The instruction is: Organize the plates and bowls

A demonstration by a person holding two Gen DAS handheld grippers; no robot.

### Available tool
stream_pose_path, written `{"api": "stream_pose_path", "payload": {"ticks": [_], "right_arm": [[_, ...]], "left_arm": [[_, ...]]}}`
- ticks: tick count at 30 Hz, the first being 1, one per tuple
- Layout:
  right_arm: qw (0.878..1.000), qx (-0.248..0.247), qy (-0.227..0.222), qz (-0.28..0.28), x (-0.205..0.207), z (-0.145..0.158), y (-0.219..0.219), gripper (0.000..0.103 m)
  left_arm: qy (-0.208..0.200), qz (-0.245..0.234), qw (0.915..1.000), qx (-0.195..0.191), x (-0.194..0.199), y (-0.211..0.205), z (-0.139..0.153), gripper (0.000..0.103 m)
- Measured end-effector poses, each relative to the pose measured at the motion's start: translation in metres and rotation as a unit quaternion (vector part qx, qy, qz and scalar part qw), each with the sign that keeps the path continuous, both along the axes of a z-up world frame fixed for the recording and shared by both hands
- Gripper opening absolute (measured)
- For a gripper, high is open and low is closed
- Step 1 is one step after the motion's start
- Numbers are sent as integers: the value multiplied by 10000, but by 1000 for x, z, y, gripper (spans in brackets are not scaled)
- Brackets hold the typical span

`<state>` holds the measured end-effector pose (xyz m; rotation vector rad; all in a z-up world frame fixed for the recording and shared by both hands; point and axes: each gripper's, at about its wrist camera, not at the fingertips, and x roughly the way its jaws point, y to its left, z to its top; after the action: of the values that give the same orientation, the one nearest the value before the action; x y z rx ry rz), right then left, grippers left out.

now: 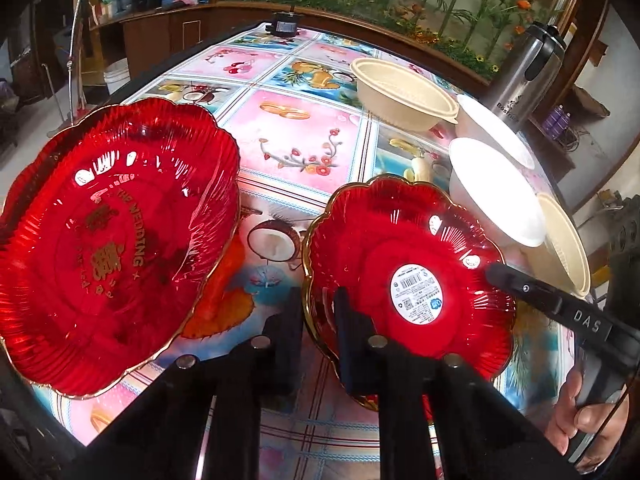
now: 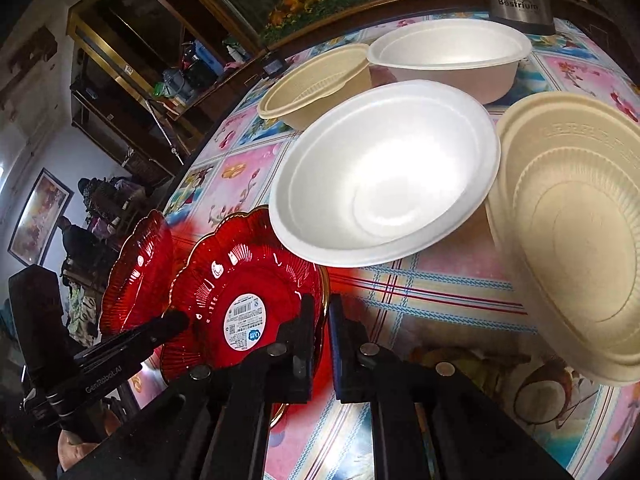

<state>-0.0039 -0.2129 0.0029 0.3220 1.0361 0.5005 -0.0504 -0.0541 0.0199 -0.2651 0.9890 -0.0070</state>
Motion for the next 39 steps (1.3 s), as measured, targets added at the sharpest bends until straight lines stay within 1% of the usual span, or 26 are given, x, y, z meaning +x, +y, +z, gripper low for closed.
{"api": "stream_pose_path", "payload": {"ticks": [3,7,9,10,17,20,22,25,27,29,30,31,34,37,39], "right_arm": [[9998,-154,-82,-1,-3,2,3,9],[9998,-160,-121,45,-5,2,4,9],[9997,-179,-153,82,-5,1,6,10],[9997,-137,-176,111,-5,2,6,10],[9990,13,-306,338,-9,4,13,12],[9974,-51,-594,412,-14,12,18,12],[9962,47,-754,429,-19,17,18,12],[9942,173,-970,429,-24,24,16,12],[9929,309,-1077,391,-29,28,12,11],[9928,321,-1123,282,-35,30,7,10],[9932,354,-1095,164,-38,29,3,10],[9933,424,-1076,52,-42,30,-1,10],[9934,625,-951,-122,-52,34,-8,10],[9933,396,-1071,-180,-62,50,-4,10],[9925,406,-1138,-174,-67,62,3,10]], "left_arm": [[-70,20,9999,79,-2,-3,6,14],[-97,-27,9998,167,-3,-4,10,16],[-140,-49,9998,162,-2,-2,11,19],[-146,-64,9998,119,0,-1,11,21],[-335,-157,9992,-141,0,17,14,21],[-437,-242,9983,-286,-6,23,14,21],[-437,-317,9980,-332,-9,24,13,21],[-487,-403,9965,-555,-15,27,14,21],[-575,-500,9954,-583,-19,23,17,21],[-616,-613,9941,-648,-23,17,18,22],[-665,-692,9933,-640,-26,13,20,24],[-713,-753,9926,-623,-28,10,22,30],[-895,-847,9906,-593,-37,7,30,31],[-1040,-840,9887,-682,-43,15,39,31],[-1137,-755,9881,-713,-48,26,45,31]]}}
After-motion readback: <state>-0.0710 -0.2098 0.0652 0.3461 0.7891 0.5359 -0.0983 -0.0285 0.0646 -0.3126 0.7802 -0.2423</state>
